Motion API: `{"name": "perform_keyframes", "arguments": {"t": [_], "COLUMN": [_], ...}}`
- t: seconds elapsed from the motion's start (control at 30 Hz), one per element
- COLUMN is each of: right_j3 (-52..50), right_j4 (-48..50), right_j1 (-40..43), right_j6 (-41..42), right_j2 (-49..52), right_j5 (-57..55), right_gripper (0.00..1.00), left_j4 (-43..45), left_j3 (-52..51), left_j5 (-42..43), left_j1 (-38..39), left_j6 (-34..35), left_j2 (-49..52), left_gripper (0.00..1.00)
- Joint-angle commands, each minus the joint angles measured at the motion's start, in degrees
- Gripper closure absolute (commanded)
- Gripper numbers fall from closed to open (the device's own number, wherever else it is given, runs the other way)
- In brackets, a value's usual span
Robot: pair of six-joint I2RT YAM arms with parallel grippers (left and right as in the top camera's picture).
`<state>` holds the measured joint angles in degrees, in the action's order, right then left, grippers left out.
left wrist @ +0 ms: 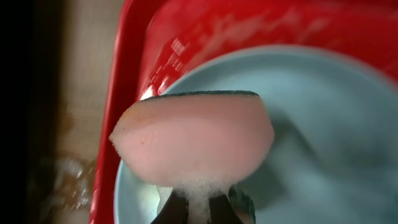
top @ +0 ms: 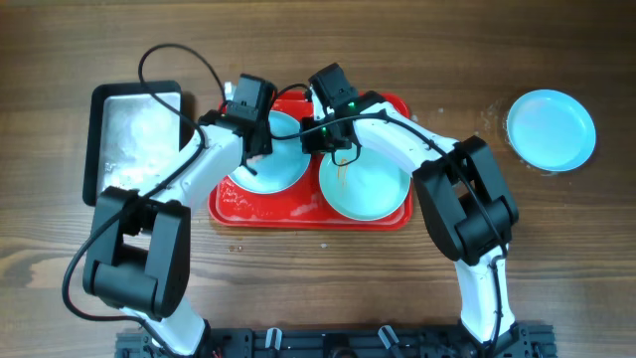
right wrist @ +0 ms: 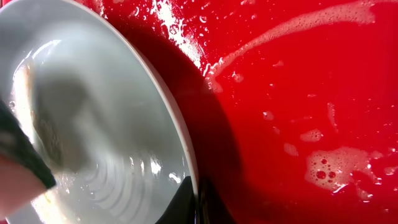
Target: Clean dirty plates on tray and stack at the side
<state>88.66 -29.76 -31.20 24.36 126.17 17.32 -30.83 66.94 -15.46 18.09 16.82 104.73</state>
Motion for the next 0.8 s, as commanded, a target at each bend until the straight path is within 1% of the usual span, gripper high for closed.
{"name": "perform_keyframes", "arguments": {"t": [0.0,0.13,0.2,0.27,0.3,0.37,0.47,0.53,0.6,0.63,0.67,0.7,0.73,0.77], "right_j3": [0.7,0.7,0.7,0.7,0.7,0.7,0.7,0.7,0.7,0.7,0.7,0.7,0.7,0.7], "right_j4": [-0.4,-0.5,-0.5,-0.5,-0.5,-0.5,-0.7,-0.6,-0.7,-0.7,-0.7,-0.7,-0.7,-0.7], "right_j1": [0.2,0.2,0.2,0.2,0.2,0.2,0.2,0.2,0.2,0.2,0.2,0.2,0.2,0.2], "right_j6": [0.0,-0.2,-0.2,-0.2,-0.2,-0.2,-0.2,-0.2,-0.2,-0.2,-0.2,-0.2,-0.2,-0.2], "right_j2": [1.5,1.5,1.5,1.5,1.5,1.5,1.5,1.5,1.5,1.5,1.5,1.5,1.5,1.5], "right_j5": [-1.0,-1.0,-1.0,-1.0,-1.0,-1.0,-1.0,-1.0,-1.0,-1.0,-1.0,-1.0,-1.0,-1.0], "right_gripper": [0.96,0.96,0.96,0.96,0.96,0.96,0.96,0.96,0.96,0.96,0.96,0.96,0.96,0.96], "left_j4": [2.5,3.9,1.6,-2.5,-5.3,-11.7,-21.0,-24.6,-22.9,-19.6,-16.0,-12.3,-10.7,-8.7], "left_j3": [1.9,1.6,1.6,1.6,1.6,1.7,1.7,1.7,1.7,1.7,1.6,1.5,1.5,1.5], "left_j5": [3.0,3.4,6.8,12.0,16.1,22.0,25.9,27.6,27.1,25.4,22.0,16.2,10.4,2.5], "left_j1": [-0.3,-3.1,-4.2,-4.8,-4.8,-4.9,-4.9,-4.9,-4.9,-4.9,-4.7,-4.6,-4.5,-4.5], "left_j6": [-3.2,-3.1,-0.8,2.0,3.1,3.6,4.9,4.8,4.6,4.6,4.7,5.6,8.2,10.9], "left_j2": [-0.5,4.6,7.1,8.4,8.5,8.4,8.4,8.4,8.4,8.4,8.4,8.4,8.5,8.6], "left_gripper": [0.96,0.96,0.96,0.96,0.96,0.96,0.96,0.96,0.96,0.96,0.96,0.96,0.96,0.96]}}
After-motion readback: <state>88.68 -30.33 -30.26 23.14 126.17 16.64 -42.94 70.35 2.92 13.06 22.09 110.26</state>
